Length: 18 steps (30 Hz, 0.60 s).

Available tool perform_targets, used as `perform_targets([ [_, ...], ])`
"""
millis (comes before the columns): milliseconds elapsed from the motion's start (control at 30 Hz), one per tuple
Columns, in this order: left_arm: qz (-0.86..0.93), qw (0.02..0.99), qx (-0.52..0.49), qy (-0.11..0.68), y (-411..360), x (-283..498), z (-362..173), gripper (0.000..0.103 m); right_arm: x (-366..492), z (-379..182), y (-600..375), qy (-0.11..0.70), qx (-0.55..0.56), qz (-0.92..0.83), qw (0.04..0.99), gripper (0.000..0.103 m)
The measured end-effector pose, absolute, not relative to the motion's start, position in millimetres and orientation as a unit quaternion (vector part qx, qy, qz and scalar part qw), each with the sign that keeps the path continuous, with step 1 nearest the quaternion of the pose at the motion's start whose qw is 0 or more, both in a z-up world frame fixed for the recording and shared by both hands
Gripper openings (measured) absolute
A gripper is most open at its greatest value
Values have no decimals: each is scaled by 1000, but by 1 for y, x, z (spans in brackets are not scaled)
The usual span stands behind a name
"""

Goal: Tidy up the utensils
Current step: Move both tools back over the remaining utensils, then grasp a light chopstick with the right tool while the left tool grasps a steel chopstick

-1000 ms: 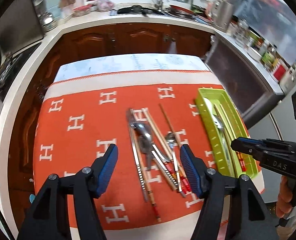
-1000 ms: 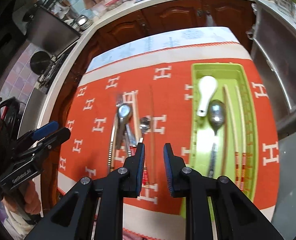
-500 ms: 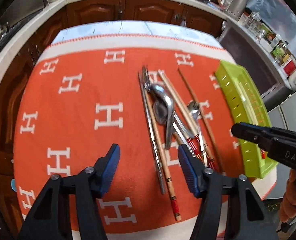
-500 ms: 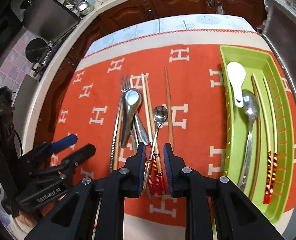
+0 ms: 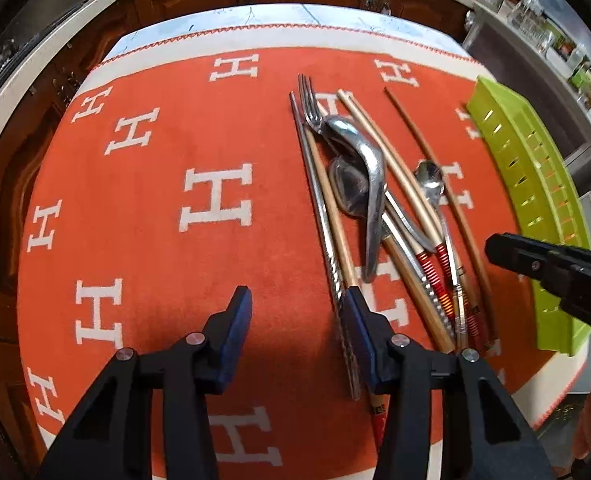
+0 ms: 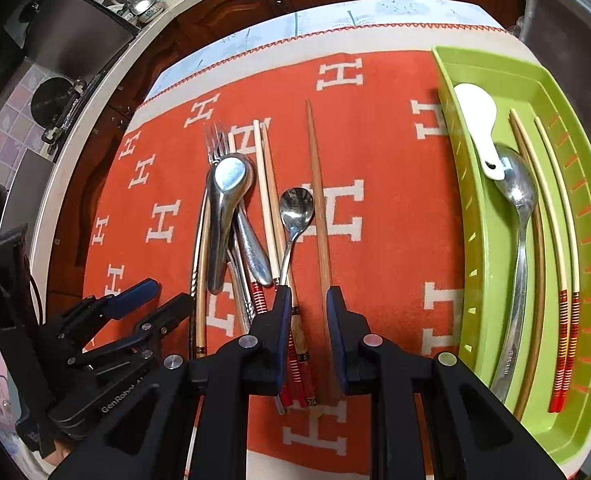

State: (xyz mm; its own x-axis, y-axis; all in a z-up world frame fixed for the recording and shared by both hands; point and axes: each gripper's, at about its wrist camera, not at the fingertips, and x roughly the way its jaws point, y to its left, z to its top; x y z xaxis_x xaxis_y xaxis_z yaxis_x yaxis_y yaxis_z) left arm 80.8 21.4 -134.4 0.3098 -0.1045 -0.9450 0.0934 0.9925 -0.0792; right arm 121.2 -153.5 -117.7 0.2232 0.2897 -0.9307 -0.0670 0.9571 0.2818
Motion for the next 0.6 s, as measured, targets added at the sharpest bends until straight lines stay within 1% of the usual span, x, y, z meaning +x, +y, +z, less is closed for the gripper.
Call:
perform_targets([
  [300,-38,814,13,580,17,87,-137,43,133,-127,-155,616,79,108,776,19],
  [600,-36,816,15,577,15,100,-138,43,145,-141,-138,619,24,106,778,17],
])
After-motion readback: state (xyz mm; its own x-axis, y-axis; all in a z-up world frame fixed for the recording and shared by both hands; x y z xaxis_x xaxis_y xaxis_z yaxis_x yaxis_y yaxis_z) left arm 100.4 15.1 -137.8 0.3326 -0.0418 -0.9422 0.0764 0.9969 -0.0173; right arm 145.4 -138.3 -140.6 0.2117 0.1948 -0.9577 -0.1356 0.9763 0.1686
